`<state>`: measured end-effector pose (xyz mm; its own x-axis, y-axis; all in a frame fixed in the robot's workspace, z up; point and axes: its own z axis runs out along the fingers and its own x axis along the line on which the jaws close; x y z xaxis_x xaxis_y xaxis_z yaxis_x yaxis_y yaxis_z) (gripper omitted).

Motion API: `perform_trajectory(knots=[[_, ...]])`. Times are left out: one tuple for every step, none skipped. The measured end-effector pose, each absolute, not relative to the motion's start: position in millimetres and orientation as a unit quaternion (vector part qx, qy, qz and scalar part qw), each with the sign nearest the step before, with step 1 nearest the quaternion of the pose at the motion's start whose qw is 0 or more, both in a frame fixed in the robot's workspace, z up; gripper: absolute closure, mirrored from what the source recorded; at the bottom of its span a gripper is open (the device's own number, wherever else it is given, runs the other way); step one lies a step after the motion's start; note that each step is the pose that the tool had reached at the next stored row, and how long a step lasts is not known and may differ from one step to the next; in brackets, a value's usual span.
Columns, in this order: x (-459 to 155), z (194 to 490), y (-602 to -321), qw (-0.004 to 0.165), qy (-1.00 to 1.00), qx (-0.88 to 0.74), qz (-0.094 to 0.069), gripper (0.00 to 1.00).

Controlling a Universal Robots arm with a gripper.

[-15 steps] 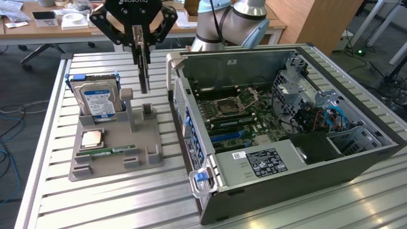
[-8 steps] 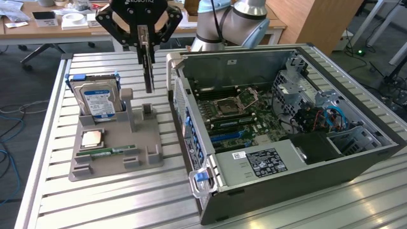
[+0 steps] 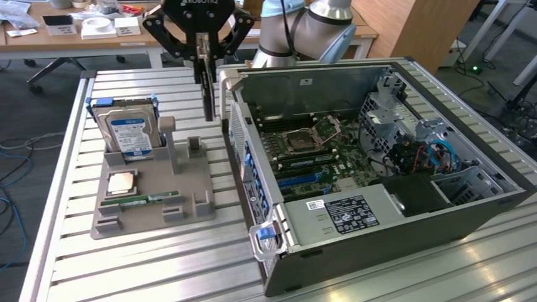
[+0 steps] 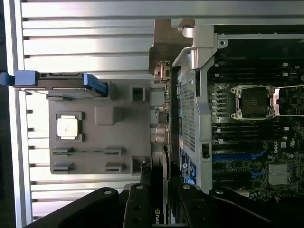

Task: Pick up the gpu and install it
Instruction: 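Pick up the gpu and move the gpu toward the slot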

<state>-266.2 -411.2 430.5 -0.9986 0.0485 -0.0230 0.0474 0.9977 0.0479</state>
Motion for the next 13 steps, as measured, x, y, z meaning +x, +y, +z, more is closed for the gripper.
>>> perform_trajectory(knots=[[-263.5,430.5,-411.2,0.012,0.999,0.024,0.024,0.74],[-260.7,430.5,-411.2,0.012,0.999,0.024,0.024,0.74],[-257.8,430.4,-411.2,0.012,0.999,0.024,0.024,0.74],[-255.0,430.4,-411.3,0.012,0.999,0.024,0.024,0.74],[-251.9,430.5,-411.2,0.012,0.999,0.024,0.024,0.74],[-249.1,430.5,-411.2,0.012,0.999,0.024,0.024,0.74],[-246.3,430.5,-411.2,0.012,0.999,0.024,0.024,0.74],[-243.5,430.5,-411.2,0.012,0.999,0.024,0.024,0.74],[-240.6,430.5,-411.2,0.012,0.999,0.024,0.024,0.74],[-237.7,430.5,-411.2,0.012,0.999,0.024,0.024,0.74],[-234.5,430.5,-411.2,0.012,0.999,0.024,0.024,0.74],[-231.4,430.4,-411.2,0.012,0.999,0.024,0.024,0.74],[-228.2,430.4,-411.2,0.012,0.999,0.024,0.024,0.74]])
